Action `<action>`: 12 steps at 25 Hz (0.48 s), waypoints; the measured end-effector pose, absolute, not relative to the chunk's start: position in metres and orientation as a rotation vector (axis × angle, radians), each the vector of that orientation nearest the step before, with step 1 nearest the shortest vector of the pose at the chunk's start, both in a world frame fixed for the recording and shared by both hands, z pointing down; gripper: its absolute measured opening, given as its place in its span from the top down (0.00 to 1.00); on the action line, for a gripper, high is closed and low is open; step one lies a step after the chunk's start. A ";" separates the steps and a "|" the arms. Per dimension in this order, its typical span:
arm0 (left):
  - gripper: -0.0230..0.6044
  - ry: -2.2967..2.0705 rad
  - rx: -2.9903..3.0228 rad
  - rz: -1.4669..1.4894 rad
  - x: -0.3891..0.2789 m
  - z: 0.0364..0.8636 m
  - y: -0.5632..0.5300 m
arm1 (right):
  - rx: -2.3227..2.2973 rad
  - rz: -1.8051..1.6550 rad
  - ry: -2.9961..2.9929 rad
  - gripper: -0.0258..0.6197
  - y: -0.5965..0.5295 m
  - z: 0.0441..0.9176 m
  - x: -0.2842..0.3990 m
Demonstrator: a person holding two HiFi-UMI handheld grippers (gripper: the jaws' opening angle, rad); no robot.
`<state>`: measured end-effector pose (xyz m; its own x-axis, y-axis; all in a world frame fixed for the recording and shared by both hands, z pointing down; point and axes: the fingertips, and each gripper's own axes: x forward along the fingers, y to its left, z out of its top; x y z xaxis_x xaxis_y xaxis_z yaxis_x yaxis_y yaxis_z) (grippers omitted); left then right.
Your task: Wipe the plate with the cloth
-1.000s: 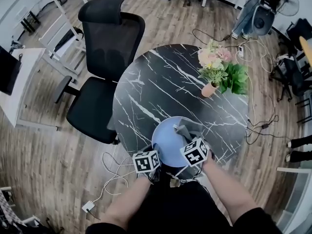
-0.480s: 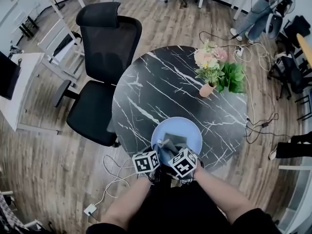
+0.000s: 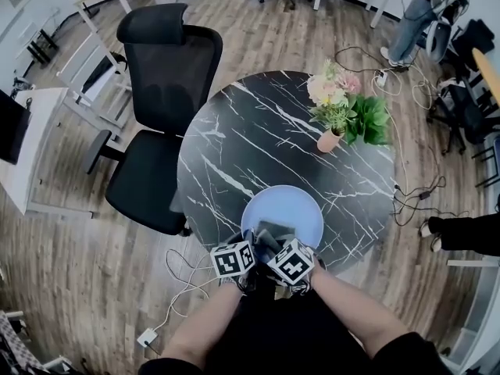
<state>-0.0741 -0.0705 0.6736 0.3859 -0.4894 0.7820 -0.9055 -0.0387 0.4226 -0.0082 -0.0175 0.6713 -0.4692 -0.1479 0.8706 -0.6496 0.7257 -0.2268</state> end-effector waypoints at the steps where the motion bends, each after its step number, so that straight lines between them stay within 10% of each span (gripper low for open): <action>1: 0.89 -1.244 1.684 0.542 -0.074 0.673 -0.071 | 0.606 0.665 -1.994 0.87 -0.018 0.671 -0.005; 12: 0.88 -1.230 1.689 0.552 -0.073 0.675 -0.069 | 0.764 0.552 -1.868 0.87 -0.055 0.676 0.063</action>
<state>-0.0733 -0.0694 0.6748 0.3941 -0.4803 0.7835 -0.9047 -0.0526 0.4229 0.0629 -0.0547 0.6757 -0.2985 -0.2597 0.9184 -0.7171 0.6960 -0.0363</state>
